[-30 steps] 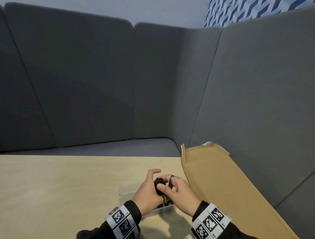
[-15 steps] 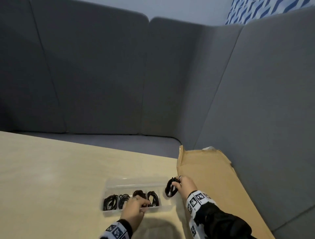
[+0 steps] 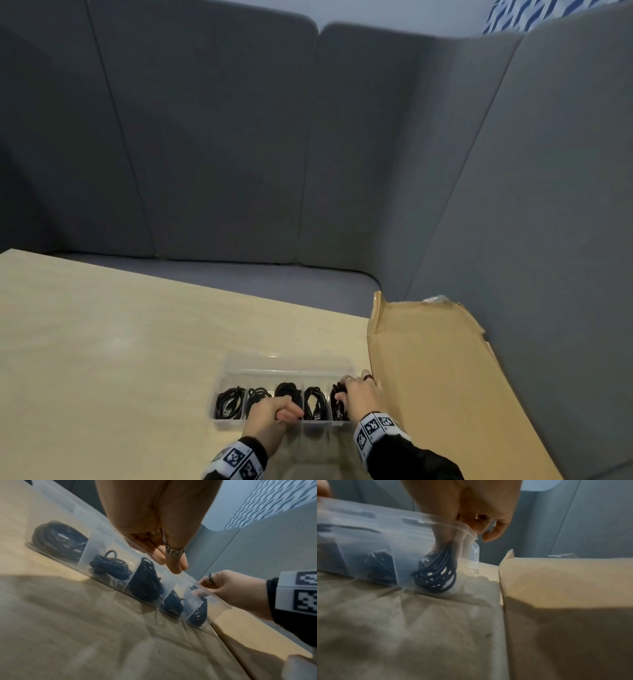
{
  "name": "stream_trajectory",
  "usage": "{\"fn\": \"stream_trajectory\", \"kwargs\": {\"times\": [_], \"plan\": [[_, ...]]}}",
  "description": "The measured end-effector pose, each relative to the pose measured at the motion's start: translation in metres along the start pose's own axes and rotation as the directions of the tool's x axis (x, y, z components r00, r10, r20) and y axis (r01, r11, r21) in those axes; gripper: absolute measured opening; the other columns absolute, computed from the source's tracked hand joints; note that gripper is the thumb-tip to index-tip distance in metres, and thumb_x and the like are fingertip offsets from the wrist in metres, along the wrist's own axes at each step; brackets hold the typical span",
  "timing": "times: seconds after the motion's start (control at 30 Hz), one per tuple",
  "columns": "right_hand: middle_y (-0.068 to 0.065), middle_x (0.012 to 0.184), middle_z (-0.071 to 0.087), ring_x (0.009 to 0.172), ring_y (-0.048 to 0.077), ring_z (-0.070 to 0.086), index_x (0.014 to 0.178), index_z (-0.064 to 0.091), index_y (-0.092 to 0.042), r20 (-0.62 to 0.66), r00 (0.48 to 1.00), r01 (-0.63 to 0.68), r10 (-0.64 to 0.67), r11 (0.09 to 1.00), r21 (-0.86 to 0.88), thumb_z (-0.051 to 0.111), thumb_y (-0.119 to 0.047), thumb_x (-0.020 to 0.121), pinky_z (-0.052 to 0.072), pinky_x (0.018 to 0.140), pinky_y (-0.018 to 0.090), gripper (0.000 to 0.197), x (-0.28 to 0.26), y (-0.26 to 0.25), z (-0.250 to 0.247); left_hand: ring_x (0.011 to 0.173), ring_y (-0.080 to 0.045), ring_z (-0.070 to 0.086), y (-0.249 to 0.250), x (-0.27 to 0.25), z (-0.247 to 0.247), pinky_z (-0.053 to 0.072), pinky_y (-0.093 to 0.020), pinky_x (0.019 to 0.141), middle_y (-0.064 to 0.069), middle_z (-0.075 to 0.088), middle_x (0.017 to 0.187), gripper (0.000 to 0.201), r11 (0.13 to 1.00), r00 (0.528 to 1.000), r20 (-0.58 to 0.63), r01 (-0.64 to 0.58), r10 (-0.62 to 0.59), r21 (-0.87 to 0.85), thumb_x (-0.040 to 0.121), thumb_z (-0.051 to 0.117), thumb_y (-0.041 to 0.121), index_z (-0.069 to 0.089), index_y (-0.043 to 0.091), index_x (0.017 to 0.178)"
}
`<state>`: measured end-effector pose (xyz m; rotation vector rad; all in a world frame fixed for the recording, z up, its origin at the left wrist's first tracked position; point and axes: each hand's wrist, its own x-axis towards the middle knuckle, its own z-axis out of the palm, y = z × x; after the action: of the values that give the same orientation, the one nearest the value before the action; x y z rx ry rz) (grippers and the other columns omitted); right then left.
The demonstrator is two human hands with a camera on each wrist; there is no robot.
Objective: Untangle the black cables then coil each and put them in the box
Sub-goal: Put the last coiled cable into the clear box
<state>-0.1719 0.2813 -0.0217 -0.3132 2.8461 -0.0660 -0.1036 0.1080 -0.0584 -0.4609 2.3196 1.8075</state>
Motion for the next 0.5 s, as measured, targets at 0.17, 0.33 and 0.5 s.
{"fn": "stream_trajectory", "kwargs": {"times": [0.17, 0.33, 0.5], "plan": [[0.005, 0.126, 0.055, 0.128, 0.021, 0.035, 0.128, 0.04, -0.014, -0.051, 0.999, -0.016, 0.016, 1.0, 0.011, 0.043, -0.037, 0.096, 0.028, 0.095, 0.035, 0.039, -0.0028, -0.0007, 0.0041, 0.05, 0.003, 0.052, -0.0035, -0.0004, -0.0016, 0.048, -0.01, 0.069, 0.004, 0.059, 0.067, 0.043, 0.995, 1.0, -0.01, -0.023, 0.024, 0.095, 0.08, 0.046, -0.015, 0.071, 0.016, 0.065], [0.005, 0.12, 0.062, 0.126, 0.023, 0.037, 0.127, 0.041, -0.02, -0.06, 0.998, -0.006, 0.004, 0.999, -0.036, 0.041, -0.033, 0.097, 0.027, 0.094, 0.038, 0.033, -0.0038, -0.0031, 0.0042, 0.074, -0.004, 0.062, -0.0034, 0.0007, -0.0034, 0.047, -0.016, 0.083, 0.006, 0.065, 0.075, 0.045, 0.986, 1.0, -0.018, -0.017, 0.021, 0.167, 0.079, 0.054, -0.008, 0.072, 0.028, 0.058], [0.006, 0.123, 0.059, 0.128, 0.024, 0.034, 0.124, 0.048, -0.019, -0.014, 1.0, 0.009, -0.012, 0.983, -0.184, 0.037, -0.018, 0.095, 0.027, 0.095, 0.042, 0.031, 0.0009, -0.0074, 0.0027, 0.072, 0.001, 0.06, -0.0022, 0.0026, -0.0058, 0.045, -0.01, 0.082, 0.017, 0.062, 0.05, 0.06, 0.974, 0.999, 0.003, -0.044, 0.044, 0.224, 0.076, 0.058, -0.011, 0.068, 0.043, 0.051]]}}
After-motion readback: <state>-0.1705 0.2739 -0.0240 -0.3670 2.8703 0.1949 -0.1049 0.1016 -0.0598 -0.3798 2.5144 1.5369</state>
